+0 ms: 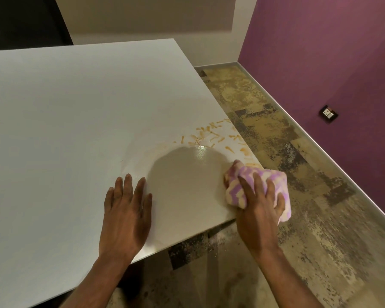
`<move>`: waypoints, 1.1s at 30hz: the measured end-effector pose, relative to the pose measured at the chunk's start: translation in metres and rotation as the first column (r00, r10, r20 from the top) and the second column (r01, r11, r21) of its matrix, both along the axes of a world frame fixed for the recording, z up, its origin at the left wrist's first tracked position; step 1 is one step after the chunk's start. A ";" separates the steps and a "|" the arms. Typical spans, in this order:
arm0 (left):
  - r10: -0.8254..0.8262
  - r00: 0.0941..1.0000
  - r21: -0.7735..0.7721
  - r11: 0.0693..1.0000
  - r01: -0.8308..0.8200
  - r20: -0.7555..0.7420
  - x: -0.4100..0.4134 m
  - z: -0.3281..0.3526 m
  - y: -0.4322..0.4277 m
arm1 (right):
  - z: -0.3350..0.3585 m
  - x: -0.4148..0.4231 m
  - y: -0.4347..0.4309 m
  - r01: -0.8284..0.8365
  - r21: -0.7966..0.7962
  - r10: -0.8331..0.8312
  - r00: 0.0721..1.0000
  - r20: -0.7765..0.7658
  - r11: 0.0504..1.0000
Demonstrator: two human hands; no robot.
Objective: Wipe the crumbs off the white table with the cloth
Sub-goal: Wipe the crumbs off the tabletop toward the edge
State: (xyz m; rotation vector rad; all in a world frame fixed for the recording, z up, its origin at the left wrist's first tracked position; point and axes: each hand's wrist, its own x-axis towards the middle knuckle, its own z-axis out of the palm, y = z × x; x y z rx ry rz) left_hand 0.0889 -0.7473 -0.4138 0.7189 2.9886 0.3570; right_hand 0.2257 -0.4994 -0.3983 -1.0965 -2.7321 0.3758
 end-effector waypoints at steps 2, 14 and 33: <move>0.002 1.000 -0.007 1.000 -0.002 0.008 0.000 0.001 0.000 | 0.002 -0.013 0.008 0.072 -0.018 -0.072 0.997 0.011 0.997; -0.018 1.000 0.034 0.999 0.018 0.013 0.004 0.005 -0.001 | -0.017 -0.033 -0.079 -0.263 0.009 0.262 0.955 -0.142 0.965; -0.055 0.998 0.084 0.995 0.054 0.012 0.002 -0.004 0.000 | -0.009 -0.001 0.016 -0.024 -0.099 0.016 0.996 -0.085 0.995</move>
